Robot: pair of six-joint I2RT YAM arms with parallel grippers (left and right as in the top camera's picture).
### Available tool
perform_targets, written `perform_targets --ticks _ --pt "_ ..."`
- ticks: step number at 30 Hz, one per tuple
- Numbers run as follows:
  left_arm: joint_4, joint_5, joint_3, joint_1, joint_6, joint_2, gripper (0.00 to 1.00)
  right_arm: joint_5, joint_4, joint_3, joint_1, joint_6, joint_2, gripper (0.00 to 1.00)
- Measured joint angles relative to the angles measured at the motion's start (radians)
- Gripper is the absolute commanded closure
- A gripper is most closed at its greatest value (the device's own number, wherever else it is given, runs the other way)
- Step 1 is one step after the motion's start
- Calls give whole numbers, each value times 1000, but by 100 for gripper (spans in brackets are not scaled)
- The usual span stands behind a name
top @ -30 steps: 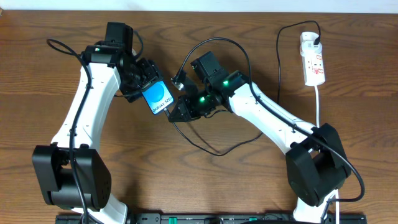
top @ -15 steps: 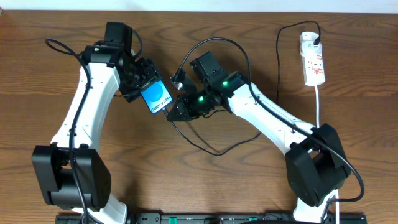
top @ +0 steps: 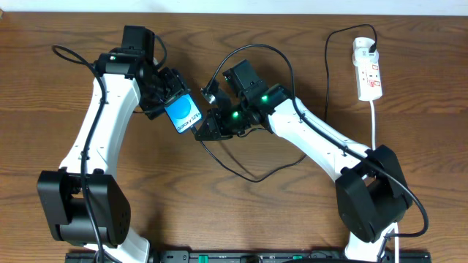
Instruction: Plug charger to phone and switch on socket
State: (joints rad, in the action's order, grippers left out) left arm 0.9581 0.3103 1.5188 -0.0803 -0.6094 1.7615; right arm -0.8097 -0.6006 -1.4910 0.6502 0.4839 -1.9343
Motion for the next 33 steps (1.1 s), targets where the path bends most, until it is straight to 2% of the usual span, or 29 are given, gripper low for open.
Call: perform_targets --ticks 13,14,19,33 --pt "-9 -3 0 1 0 0 93 18 14 1 0 25 0 98" --pt "-9 -3 0 1 0 0 93 18 14 1 0 24 0 96" --pt "21 8 0 -3 0 0 92 47 22 1 -3 7 0 70" --pt "19 24 0 -8 0 0 93 65 -23 1 -24 -62 5 57"
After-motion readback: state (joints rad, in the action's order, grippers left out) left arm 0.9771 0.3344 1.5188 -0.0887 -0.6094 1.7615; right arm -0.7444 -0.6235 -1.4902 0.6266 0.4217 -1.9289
